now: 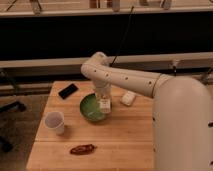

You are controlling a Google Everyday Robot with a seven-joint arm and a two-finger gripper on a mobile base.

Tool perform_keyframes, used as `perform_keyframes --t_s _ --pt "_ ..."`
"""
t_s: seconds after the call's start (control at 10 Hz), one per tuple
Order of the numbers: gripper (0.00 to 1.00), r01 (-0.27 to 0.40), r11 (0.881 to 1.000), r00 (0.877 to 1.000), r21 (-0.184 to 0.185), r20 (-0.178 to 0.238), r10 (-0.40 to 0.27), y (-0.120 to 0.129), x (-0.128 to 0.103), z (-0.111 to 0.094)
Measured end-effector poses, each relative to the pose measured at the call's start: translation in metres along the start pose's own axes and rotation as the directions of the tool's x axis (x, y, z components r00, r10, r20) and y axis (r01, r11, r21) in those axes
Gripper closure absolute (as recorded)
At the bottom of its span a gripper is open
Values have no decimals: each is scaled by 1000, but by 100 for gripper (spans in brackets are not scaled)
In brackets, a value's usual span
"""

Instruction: Place the bottle in the ceramic bowl

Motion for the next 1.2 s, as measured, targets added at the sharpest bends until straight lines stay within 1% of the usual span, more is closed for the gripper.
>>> perform_keyframes --t_s 0.2,0.3,0.4,0.6,0.7,0.8,0.9,1.0,1.1,1.2 --pt "86 16 1000 1000 -4 1 -16 1 0 -1" --pt "88 30 1000 1000 -7 1 -30 -1 1 -3" --pt "86 41 999 999 -8 3 -41 -3 1 -4" --pt "67 77 997 997 -14 5 -77 -8 1 -5" --pt "55 89 996 996 -17 5 -89 -9 1 -5" --pt "45 99 995 995 -18 8 -99 -9 1 -6" --pt "37 106 994 994 -19 9 -106 -9 1 -7" --pt "25 123 992 992 -20 11 -123 -12 0 -9" --pt "21 138 990 990 -20 14 -138 -15 -1 -9" --pt "20 147 989 989 -20 14 -147 -17 -1 -10"
